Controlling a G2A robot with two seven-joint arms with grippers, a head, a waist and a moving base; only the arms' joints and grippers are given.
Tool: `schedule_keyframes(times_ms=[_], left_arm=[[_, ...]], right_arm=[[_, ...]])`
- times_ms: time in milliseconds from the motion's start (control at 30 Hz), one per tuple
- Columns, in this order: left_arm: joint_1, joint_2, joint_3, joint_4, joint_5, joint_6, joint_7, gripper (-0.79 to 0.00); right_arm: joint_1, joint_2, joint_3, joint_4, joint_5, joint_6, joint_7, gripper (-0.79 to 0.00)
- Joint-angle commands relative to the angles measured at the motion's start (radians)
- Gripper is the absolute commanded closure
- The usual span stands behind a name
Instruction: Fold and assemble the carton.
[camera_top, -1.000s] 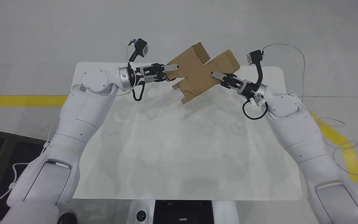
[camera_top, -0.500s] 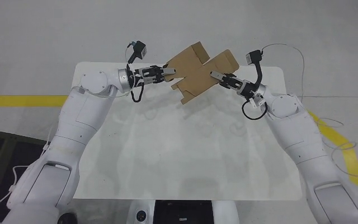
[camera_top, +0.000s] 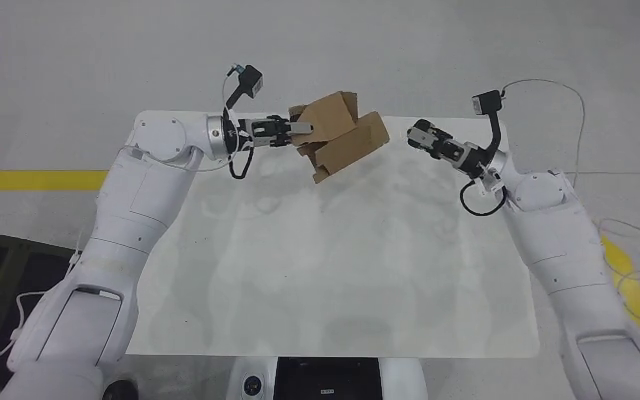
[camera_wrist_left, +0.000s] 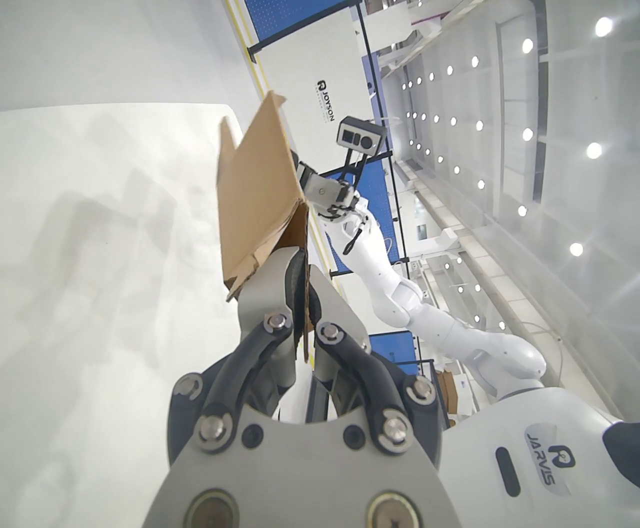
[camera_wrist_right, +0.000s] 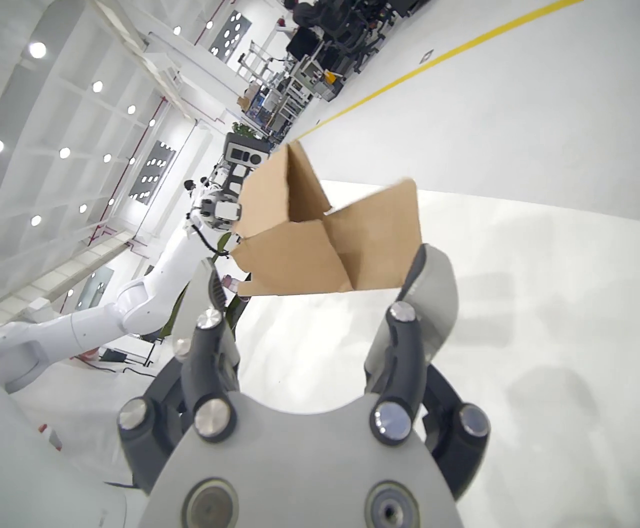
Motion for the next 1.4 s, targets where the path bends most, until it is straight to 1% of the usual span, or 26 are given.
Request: schedule_keyframes(times_ms=[0,67,100,200,233,300,333,433,533,700,867,1167,1367], left_arm=[[-0.008,0.002,0.0,0.002,0.009,-0.004,-0.032,0.0],[-0.017,0.004,0.003,0.005,0.022,-0.01,-0.068,0.0],[-0.02,0.004,0.005,0.007,0.022,-0.013,-0.083,0.0],[-0.026,0.003,0.015,0.007,0.018,-0.021,-0.124,0.0],[-0.026,0.002,0.018,0.004,0.008,-0.025,-0.137,0.0],[-0.025,-0.001,0.025,-0.002,-0.012,-0.029,-0.162,0.0],[-0.025,-0.002,0.029,-0.006,-0.02,-0.03,-0.175,0.0],[-0.022,-0.005,0.04,-0.021,-0.038,-0.033,-0.201,0.0],[-0.02,-0.007,0.046,-0.034,-0.051,-0.037,-0.214,0.0],[-0.022,-0.005,0.043,-0.038,-0.049,-0.041,-0.231,0.0],[-0.021,0.001,0.036,-0.049,-0.048,-0.033,-0.247,0.0],[-0.003,0.009,0.034,-0.084,-0.064,-0.025,-0.255,0.0],[0.0,0.011,0.037,-0.086,-0.066,-0.026,-0.254,0.0]], right_arm=[[0.003,0.002,0.002,-0.018,0.059,-0.031,0.061,-0.785],[0.009,0.001,-0.006,-0.035,0.134,-0.057,0.136,-0.785],[0.013,0.0,-0.015,-0.051,0.17,-0.052,0.156,-0.779],[0.023,0.0,-0.055,-0.11,0.236,-0.024,0.184,-0.459],[0.025,0.001,-0.07,-0.126,0.249,-0.017,0.19,-0.369],[0.027,0.001,-0.104,-0.151,0.275,-0.009,0.199,-0.345],[0.029,0.002,-0.122,-0.159,0.282,-0.005,0.203,-0.339],[0.04,0.001,-0.178,-0.173,0.291,0.004,0.212,-0.36],[0.06,0.002,-0.216,-0.149,0.275,-0.004,0.204,-0.363],[0.108,0.003,-0.252,-0.06,0.207,-0.014,0.194,-0.348],[0.147,-0.008,-0.289,0.002,0.194,-0.034,0.174,-0.348],[0.186,-0.028,-0.358,0.059,0.206,-0.033,0.175,-0.345],[0.202,-0.037,-0.395,0.063,0.237,-0.023,0.184,-0.342]])
